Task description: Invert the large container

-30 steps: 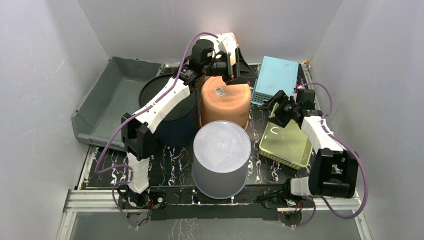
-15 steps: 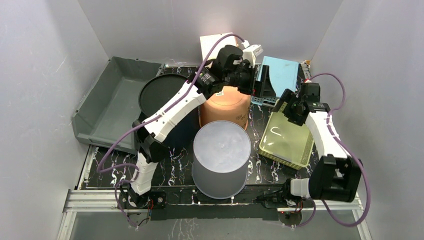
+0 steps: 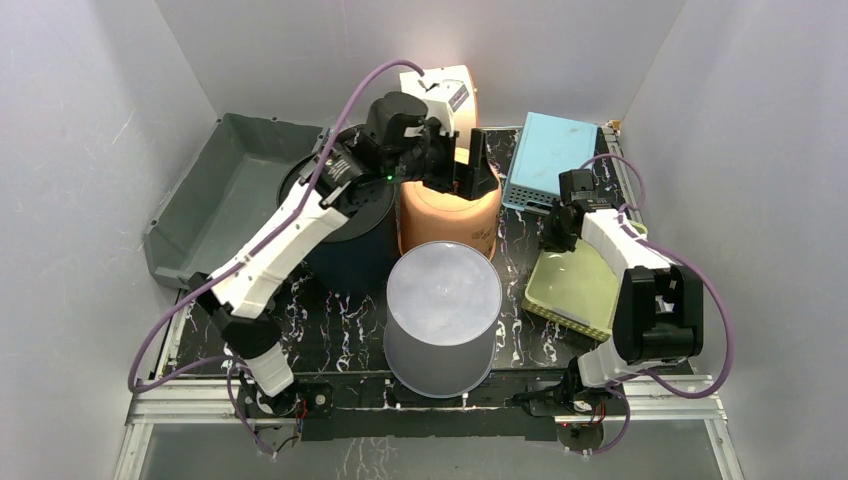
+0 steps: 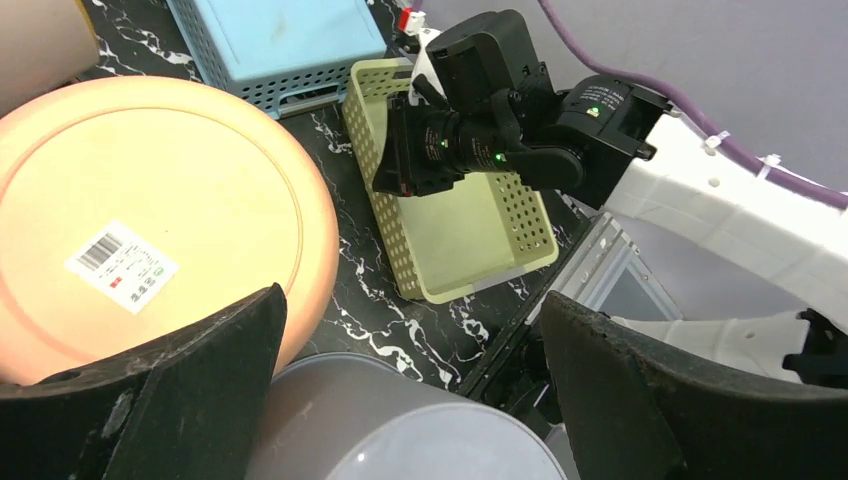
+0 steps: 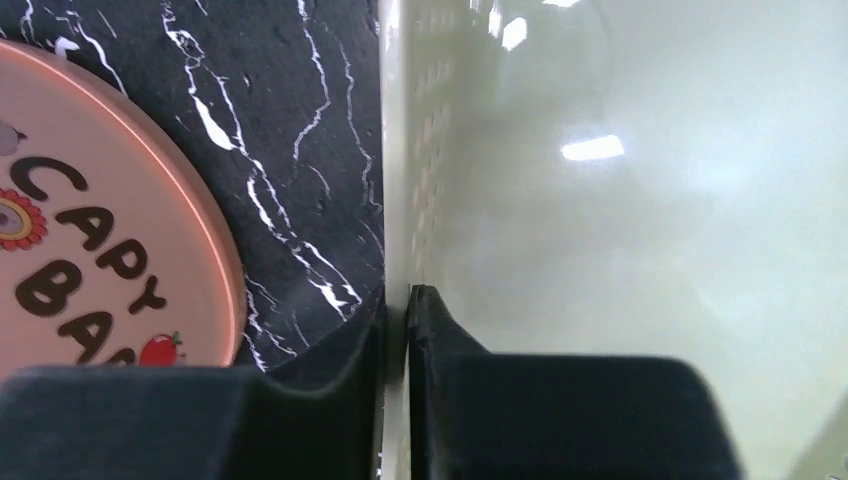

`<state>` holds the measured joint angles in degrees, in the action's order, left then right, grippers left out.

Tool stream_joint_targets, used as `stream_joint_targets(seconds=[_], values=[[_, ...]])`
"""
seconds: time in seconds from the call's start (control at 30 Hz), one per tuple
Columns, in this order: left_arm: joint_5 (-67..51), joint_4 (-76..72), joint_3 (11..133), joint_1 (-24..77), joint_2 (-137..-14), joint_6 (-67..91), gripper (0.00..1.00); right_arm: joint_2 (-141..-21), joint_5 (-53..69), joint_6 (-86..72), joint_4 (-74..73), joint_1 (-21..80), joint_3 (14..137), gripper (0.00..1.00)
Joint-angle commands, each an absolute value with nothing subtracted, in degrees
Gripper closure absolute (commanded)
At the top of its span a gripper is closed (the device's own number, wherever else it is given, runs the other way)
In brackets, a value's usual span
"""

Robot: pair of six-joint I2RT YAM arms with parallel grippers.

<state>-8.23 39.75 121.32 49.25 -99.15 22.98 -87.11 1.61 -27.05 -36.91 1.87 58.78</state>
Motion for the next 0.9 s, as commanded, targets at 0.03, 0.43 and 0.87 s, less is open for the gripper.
stream_joint_targets(seconds=[0.03, 0.43, 0.87], values=[[-6.0, 39.5, 117.4, 49.4, -94.0, 22.6, 0.02, -78.4, -5.3, -25.4, -38.7, 1.5, 62.9, 1.00], [-5.5, 39.8, 115.5, 49.4, -89.1, 24.0, 0.02, -62.9, 22.0, -26.9, -40.6, -0.8, 73.0, 1.00], [-4.9, 40.4, 113.1, 49.3, -85.8, 23.9, 0.02, -56.4, 59.3, -58.5, -0.1, -10.0, 44.2, 1.00]])
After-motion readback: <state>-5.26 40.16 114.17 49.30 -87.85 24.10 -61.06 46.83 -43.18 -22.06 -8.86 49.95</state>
